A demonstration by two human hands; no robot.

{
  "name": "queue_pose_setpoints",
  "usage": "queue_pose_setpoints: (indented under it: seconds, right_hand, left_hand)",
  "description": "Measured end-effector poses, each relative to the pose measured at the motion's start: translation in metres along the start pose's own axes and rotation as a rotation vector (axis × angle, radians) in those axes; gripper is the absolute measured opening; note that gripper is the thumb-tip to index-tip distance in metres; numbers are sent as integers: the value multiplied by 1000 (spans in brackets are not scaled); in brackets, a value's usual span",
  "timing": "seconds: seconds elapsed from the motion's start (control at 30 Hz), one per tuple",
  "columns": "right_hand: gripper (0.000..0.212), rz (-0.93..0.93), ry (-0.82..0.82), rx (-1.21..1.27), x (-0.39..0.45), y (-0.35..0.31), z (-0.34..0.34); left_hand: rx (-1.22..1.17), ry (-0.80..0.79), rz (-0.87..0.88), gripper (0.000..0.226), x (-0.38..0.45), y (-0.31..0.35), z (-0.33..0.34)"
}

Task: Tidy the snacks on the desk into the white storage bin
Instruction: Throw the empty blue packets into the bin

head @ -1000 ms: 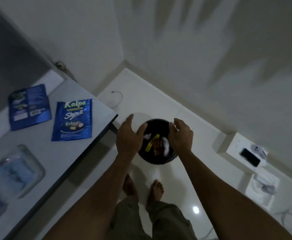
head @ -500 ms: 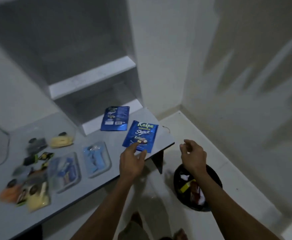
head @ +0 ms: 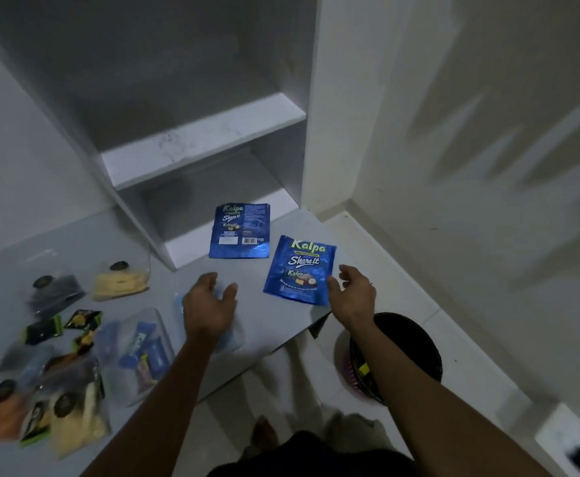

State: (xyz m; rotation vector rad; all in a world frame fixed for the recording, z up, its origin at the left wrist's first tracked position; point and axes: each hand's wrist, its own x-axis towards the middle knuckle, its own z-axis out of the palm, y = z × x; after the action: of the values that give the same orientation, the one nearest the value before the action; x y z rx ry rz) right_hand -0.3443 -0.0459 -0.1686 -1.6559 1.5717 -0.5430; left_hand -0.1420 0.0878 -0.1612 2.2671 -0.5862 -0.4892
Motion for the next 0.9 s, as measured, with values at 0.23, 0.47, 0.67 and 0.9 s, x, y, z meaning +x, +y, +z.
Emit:
queue_pose_setpoints:
  seconds: [0.23,0.47,0.67,0.9]
  right_hand:
    - [55,88,51,-60,48,-10,21]
    - [57,160,19,-131,103,-4,60]
    - [61,210,13,-330,135,-5,84]
    - [77,343,66,-360,146,2,100]
  left_hand:
    - [37,35,-59,57,62,2,18]
    - [221,41,-193,68,129,5,40]
    - [326,30,-275,78,183,4,68]
    - [438,11,-363,81,208,0,92]
